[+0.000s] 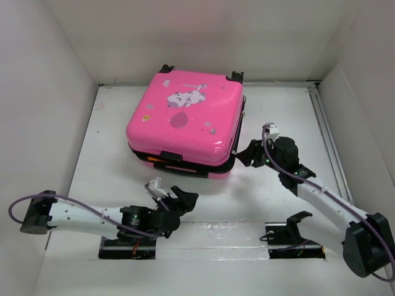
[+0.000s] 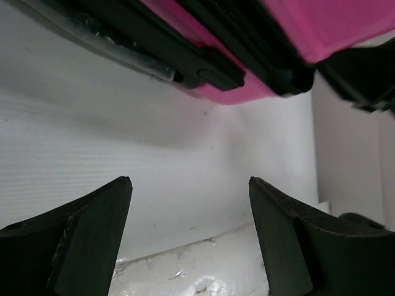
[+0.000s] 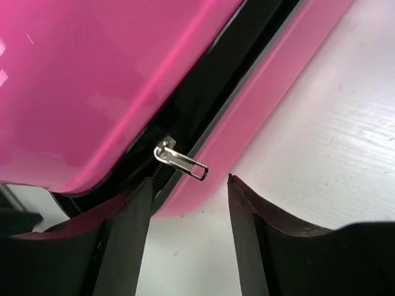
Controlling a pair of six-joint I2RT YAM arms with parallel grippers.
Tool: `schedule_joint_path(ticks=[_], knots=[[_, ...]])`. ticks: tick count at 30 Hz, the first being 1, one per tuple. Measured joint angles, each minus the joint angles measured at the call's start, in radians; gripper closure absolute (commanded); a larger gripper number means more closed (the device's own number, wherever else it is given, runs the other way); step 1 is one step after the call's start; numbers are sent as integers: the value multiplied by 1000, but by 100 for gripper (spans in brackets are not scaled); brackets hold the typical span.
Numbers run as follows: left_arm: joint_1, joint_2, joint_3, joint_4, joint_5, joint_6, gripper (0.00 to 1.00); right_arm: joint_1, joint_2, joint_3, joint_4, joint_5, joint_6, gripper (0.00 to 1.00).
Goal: Pack the luggage
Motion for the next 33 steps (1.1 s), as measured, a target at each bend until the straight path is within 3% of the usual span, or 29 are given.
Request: schedule_joint_path(ticks=[7,9,12,15,18,19,20,22,26,30,33], knots=[[11,-183,55,-150,-134,-32,24,-1,101,20,14,-102,-13,43],[18,-182,131,-105,-210,108,20,-1,96,19,24,-101,-4,47],[35,-151,241,194,-294,455,19,1,71,14,32,-85,18,55],[117,-31,389,423,-268,753,15,3,34,11,33,-54,36,58],[386,183,617,420,-27,819,15,3,8,11,32,-23,47,61],[502,260,685,427,94,823,16,3,2,11,32,-18,48,75],[601,327,735,432,185,826,16,3,-5,10,32,-13,49,81],[770,434,773,422,320,827,30,3,-14,8,31,-3,54,100],[1052,486,737,362,545,761,56,3,-36,6,22,32,58,100],[1482,483,641,400,740,632,58,3,-68,6,0,85,59,100],[1646,508,631,375,773,581,56,3,-72,14,-17,118,61,100]])
